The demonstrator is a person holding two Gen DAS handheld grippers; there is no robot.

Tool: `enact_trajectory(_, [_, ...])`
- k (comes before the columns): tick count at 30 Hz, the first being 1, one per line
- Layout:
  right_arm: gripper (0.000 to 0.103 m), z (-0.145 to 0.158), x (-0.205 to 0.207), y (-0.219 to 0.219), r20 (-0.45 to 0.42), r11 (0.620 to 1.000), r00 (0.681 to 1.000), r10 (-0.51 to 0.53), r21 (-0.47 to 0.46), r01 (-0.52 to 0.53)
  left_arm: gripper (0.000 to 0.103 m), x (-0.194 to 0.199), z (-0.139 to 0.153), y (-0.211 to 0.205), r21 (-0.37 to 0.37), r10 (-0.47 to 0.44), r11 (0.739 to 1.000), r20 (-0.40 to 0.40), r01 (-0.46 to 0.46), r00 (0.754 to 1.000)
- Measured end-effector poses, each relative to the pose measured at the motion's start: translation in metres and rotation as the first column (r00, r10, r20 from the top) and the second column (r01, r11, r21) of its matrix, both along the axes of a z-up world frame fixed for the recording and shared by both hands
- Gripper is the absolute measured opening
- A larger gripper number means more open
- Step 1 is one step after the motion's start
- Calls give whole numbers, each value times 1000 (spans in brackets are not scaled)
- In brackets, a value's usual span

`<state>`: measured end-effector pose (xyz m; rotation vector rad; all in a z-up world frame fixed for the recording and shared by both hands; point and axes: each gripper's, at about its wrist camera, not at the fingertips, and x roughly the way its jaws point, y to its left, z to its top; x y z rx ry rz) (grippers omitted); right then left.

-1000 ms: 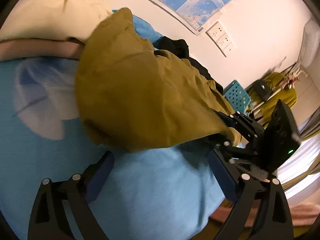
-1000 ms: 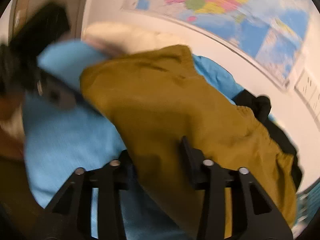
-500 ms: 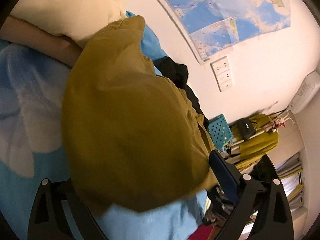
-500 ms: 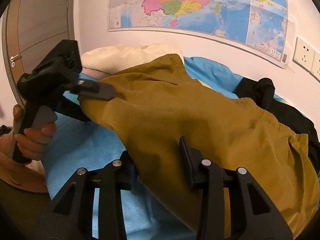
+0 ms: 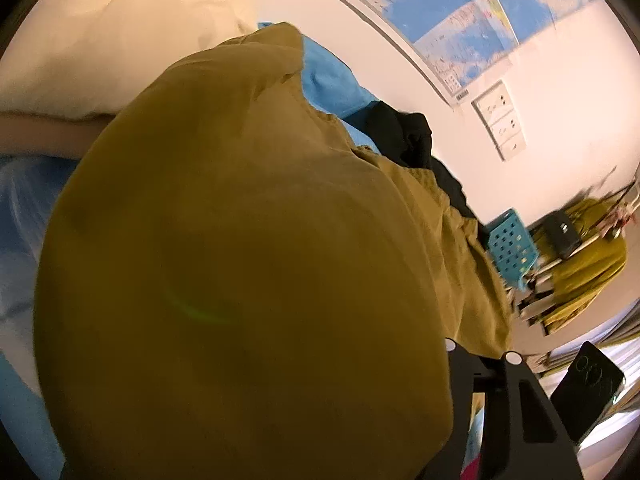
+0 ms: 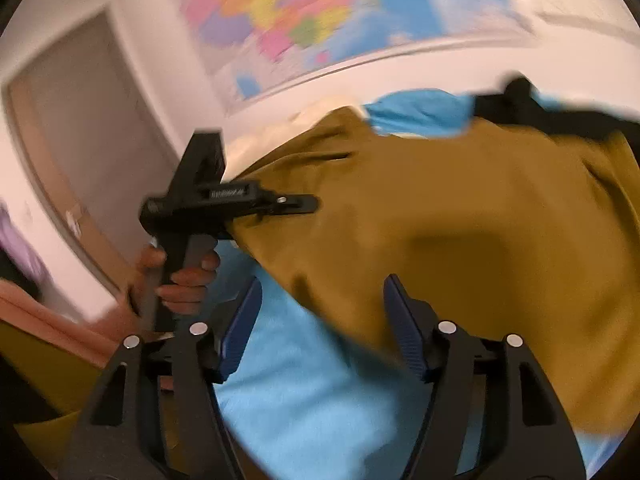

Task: Fold large clothes
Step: 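Press the folded shirt edge down with the left tool while the right tool withdraws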

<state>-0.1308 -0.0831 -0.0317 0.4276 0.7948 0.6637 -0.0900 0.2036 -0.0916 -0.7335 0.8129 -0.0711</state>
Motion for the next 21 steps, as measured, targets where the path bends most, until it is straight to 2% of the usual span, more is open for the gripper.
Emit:
enact_trajectory(3, [76,-17,-28,-55,-113,982,983,-147,107,159,60,0,1,-4,45,0,999,-5,0,1000])
enact_trajectory(6, [77,-29,-51,-86,-190,948,949,-252,147,281,60,2,2,-7,78,-1,997,-6,2,1000])
enact_trajectory(8, [77,-34,-58,-96,-218,933,933,-287,158,324,60,0,3,-8,96,-4,995,-3,5,1000])
enact_trajectory(11, [78,-40,-64,-104,-261,913,906,-332,151,378,60,-1,4,-10,118,-12,993,0,12,1000])
enact_trajectory(15, [81,-45,-61,-109,-298,895,877,-376,126,427,60,-1,3,-9,118,-24,993,4,23,1000])
enact_trajectory(21, [81,-53,-57,-115,-336,859,825,-454,81,506,60,-3,2,-7,112,-38,993,11,37,999])
